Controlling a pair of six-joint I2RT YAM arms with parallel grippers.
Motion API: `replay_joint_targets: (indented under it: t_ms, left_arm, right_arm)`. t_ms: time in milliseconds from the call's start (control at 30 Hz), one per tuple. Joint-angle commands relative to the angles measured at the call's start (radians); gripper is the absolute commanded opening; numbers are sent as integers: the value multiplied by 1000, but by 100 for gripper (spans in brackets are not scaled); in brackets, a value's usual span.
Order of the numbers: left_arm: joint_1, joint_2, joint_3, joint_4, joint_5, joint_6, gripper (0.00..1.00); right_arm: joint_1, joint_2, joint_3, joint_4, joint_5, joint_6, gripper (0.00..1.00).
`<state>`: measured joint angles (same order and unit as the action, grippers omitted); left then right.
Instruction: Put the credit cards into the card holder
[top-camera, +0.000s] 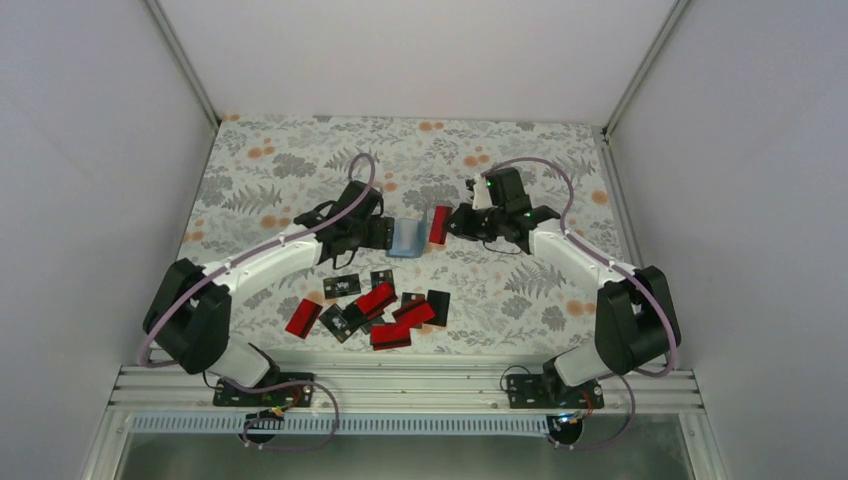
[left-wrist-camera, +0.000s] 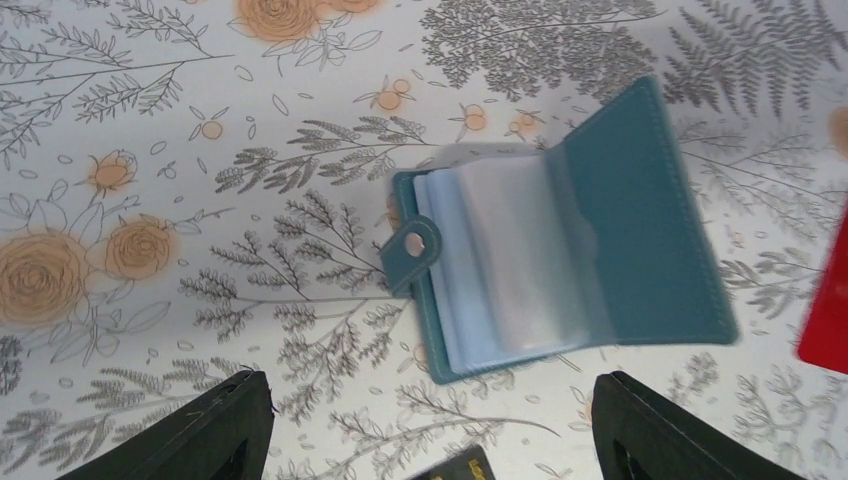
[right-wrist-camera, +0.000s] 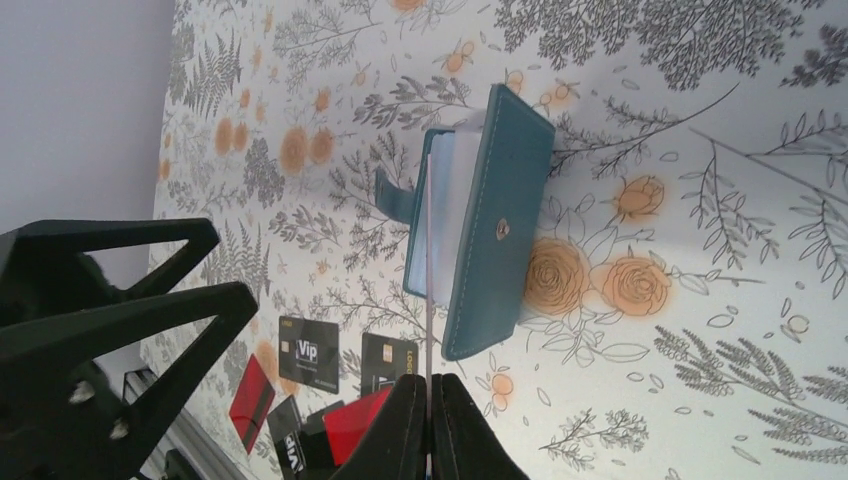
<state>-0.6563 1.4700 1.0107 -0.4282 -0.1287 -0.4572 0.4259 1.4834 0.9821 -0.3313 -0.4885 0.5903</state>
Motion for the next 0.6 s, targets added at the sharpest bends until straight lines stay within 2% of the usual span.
replay_joint_targets:
  t_ms: [0, 567]
  left_arm:
    - [34, 67, 18, 63, 61, 57, 79]
    - [90, 300, 75, 160, 108, 89, 71]
  right_arm:
    - [-16, 24, 41, -26, 26, -41, 4]
    - [-18, 12, 81, 2, -39, -125, 4]
